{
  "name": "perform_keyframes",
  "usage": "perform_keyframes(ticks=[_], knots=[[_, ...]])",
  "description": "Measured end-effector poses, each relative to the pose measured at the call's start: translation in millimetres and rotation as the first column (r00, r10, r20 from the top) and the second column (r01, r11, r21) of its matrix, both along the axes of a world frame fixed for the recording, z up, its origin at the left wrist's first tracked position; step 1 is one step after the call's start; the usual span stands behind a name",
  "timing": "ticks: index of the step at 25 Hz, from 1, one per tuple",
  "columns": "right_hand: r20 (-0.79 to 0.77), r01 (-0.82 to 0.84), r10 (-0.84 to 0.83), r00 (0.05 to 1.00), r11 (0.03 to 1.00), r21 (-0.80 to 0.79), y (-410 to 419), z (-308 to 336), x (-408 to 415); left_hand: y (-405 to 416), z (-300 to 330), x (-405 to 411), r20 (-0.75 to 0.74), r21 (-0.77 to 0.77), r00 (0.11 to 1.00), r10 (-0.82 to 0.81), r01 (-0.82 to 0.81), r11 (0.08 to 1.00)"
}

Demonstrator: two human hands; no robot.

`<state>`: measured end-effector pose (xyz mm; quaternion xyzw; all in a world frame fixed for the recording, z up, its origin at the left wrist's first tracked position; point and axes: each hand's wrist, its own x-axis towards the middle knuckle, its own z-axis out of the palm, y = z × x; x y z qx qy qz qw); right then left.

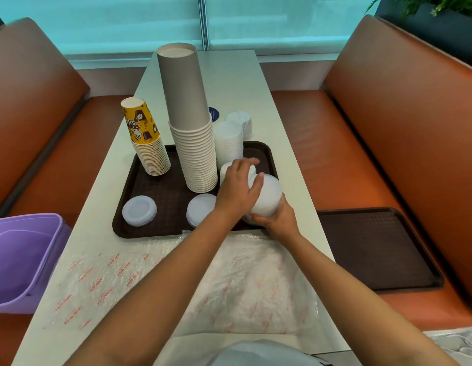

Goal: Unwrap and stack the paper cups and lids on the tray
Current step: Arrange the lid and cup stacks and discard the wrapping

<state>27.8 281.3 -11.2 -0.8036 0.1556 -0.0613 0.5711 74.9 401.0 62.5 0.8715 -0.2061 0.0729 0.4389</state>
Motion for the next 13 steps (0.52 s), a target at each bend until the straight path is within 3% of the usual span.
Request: perform_keyframes(ticks=[3,5,10,13], knots=[[-0.038,0.000,-0.002,0.999,0.999,-0.034,0,-3,0,-11,21,18,-0.341,0.359,0.940,-0.014,0.143,0.922],[-0.039,0.002,-0.004,0.999,0.999,-0.046,0,-3,0,-13,21,20,-0.415,0.485,0.910,-0.008,0.229,0.844],[-0.044,-0.005,0.003,0.999,0.999,-0.042,-1,-5,4,-8,23,19,-0.322,0.350,0.947,-0.008,0.126,0.928],[-0.040,0.009,-0.010,0.999,1.000,-0.028,-1,-8,3,-6,23,18,-0.345,0.271,0.938,-0.031,0.132,0.953]])
